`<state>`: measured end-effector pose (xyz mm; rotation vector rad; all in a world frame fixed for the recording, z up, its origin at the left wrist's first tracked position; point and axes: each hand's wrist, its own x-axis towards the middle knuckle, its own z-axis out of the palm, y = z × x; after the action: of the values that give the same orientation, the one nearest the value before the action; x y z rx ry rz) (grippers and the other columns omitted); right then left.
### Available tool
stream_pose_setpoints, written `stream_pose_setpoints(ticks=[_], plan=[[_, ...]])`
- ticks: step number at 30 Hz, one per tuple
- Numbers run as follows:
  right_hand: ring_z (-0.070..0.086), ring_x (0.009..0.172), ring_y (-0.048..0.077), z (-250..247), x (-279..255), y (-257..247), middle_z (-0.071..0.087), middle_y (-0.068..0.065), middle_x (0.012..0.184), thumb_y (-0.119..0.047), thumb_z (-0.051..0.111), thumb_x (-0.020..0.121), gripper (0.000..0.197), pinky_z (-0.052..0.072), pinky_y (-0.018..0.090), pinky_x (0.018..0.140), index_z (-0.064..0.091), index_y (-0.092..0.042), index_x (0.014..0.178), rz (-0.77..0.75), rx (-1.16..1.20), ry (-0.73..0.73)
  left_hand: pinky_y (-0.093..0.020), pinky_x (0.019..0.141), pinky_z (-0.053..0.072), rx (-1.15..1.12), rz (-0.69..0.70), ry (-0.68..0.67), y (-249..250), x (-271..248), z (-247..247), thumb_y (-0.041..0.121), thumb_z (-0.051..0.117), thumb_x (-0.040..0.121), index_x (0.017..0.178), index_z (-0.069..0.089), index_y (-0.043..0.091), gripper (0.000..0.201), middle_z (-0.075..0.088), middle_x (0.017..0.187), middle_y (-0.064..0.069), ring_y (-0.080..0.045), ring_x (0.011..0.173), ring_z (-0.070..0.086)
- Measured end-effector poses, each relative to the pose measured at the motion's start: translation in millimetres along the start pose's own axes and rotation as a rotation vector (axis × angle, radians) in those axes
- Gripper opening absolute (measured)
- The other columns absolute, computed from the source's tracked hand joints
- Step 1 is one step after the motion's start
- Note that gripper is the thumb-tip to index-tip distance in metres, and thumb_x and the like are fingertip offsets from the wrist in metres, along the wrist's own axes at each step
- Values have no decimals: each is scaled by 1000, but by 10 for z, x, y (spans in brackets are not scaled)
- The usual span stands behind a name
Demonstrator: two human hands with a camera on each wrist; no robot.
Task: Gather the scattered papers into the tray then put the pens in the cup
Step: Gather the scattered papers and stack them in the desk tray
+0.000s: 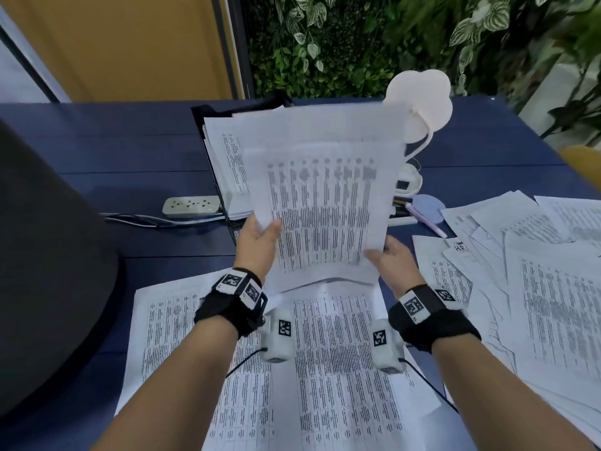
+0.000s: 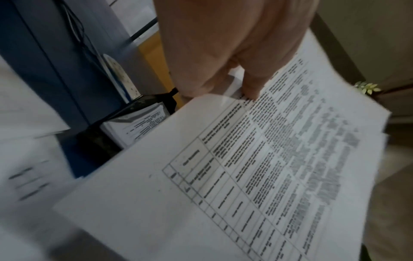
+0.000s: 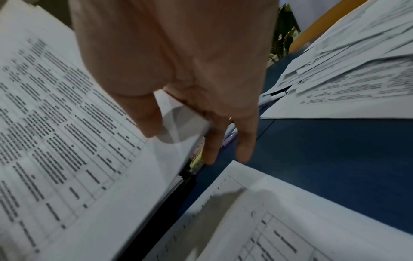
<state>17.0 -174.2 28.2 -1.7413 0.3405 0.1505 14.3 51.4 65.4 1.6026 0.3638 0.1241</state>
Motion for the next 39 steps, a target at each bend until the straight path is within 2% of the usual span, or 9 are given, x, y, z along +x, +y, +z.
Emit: stream_pose_setpoints(ticks=[4,9,12,18,22,31,35,37,39], plan=[[64,88,21,32,12,-62,66,3,108,-15,51,96,22,51,34,78,57,-21,116,87,-70,-133,-37,114,24,-99,4,22,147,184,-95,39,61,87,147,26,12,75,31,153,-5,-19,140,30],[61,55,20,190,116,-293,66,12,96,-12,45,98,21,47,27,49,53,-19,116,9,-8,-109,-13,79,47,3,204,159,193,381,-202,7,57,91,137,26,19,57,50,134,-7,-3,100,58],[59,55,17,295,190,-458,67,8,95,-11,44,98,19,45,22,47,54,-19,112,-41,7,-106,-29,95,50,123,271,118,172,385,-305,-2,61,83,134,21,35,75,40,144,-8,-13,120,53],[60,48,10,506,430,-706,66,15,100,-6,36,97,26,44,19,41,51,-9,118,-67,51,-107,-44,110,26,802,415,162,234,456,-470,22,60,85,139,41,24,57,47,139,1,-22,129,38],[61,45,7,635,580,-898,64,14,105,-2,30,96,34,44,18,39,50,-8,123,-104,50,-100,-53,114,4,1067,413,147,332,639,-532,35,60,85,144,35,24,65,37,147,-1,-22,139,21],[64,62,22,865,847,-1173,63,19,89,6,31,93,27,51,20,47,49,-11,104,-160,-142,-21,-63,110,-3,1319,278,109,387,983,-541,43,55,87,148,22,19,74,28,153,-1,-24,146,4],[62,91,26,848,938,-1117,64,11,92,-6,49,86,36,47,36,93,52,-11,122,-233,-574,93,-66,107,-8,1496,237,62,350,1037,-540,51,51,88,138,43,22,58,18,157,-1,-29,146,-5],[57,83,23,815,926,-1087,57,2,77,-6,51,85,40,45,30,89,51,-14,124,-271,-623,105,-66,106,-11,1567,239,17,332,1037,-544,53,44,90,127,56,28,46,13,158,-2,-30,146,-9],[59,91,28,806,921,-1070,62,6,89,-9,50,85,37,44,27,79,54,-16,121,-265,-708,99,-66,106,-12,1599,239,-7,311,1022,-551,51,38,93,124,59,30,43,10,159,-1,-31,145,-11]])
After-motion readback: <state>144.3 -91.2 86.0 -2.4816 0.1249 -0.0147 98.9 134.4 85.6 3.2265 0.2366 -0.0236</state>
